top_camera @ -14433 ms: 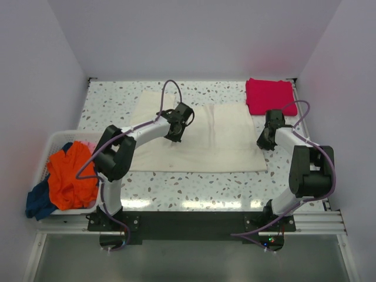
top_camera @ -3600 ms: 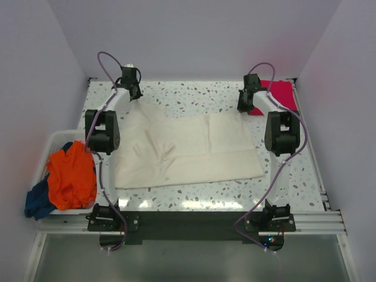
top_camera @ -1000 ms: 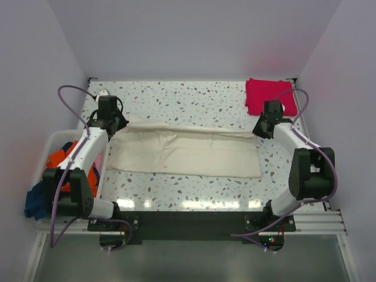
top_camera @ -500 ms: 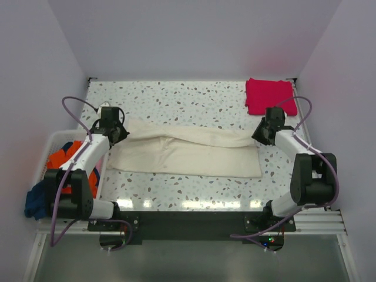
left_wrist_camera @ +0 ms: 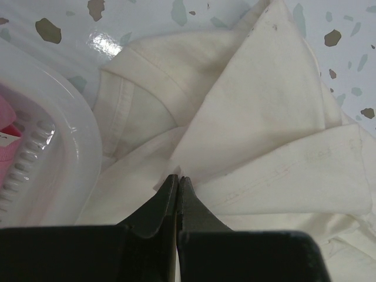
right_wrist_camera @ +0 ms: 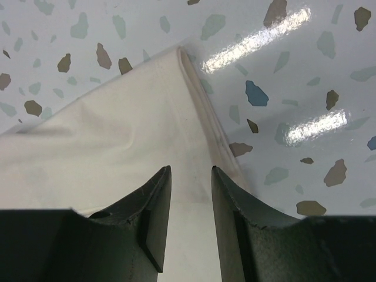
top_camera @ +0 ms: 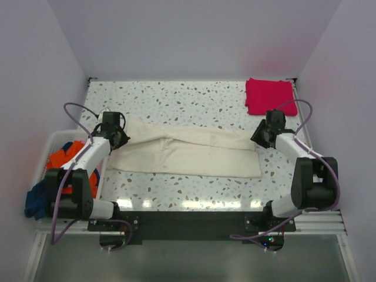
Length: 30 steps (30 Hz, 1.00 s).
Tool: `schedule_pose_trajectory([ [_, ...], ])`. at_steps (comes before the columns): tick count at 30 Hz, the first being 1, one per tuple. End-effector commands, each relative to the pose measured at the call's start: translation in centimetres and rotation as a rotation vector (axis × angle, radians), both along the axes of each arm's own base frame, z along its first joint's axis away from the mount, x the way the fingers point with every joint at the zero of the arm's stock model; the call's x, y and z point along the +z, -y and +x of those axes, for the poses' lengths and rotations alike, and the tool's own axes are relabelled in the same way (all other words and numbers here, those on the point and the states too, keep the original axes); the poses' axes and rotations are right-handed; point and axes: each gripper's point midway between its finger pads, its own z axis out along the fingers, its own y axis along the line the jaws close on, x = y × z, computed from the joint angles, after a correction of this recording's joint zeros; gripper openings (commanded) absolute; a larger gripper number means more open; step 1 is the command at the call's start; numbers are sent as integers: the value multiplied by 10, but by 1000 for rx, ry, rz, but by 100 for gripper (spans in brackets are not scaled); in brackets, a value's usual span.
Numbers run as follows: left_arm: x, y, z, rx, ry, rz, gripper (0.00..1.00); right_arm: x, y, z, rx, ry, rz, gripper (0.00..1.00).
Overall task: Fold and stack the t-shirts
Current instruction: Fold the tshirt
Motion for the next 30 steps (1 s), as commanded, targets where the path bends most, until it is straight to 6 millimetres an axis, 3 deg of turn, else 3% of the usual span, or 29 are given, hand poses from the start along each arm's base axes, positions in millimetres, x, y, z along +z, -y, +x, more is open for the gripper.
schedule_pose_trajectory([
  [1, 14, -2, 8, 18, 60, -14, 0, 6, -2, 12, -4, 43, 17, 38],
  [6, 19, 1, 12, -4, 64, -22, 0, 1, -4, 14, 4, 13, 27, 38],
  [13, 21, 3, 13, -19, 69, -28, 0, -4, -2, -11, -21, -2, 27, 40],
  [19, 20, 5, 13, -25, 70, -37, 0, -15, -5, -20, -23, -34, 43, 41],
  [30, 23, 6, 15, -34, 76, -35, 0, -26, -10, -11, -39, -39, 84, 41],
])
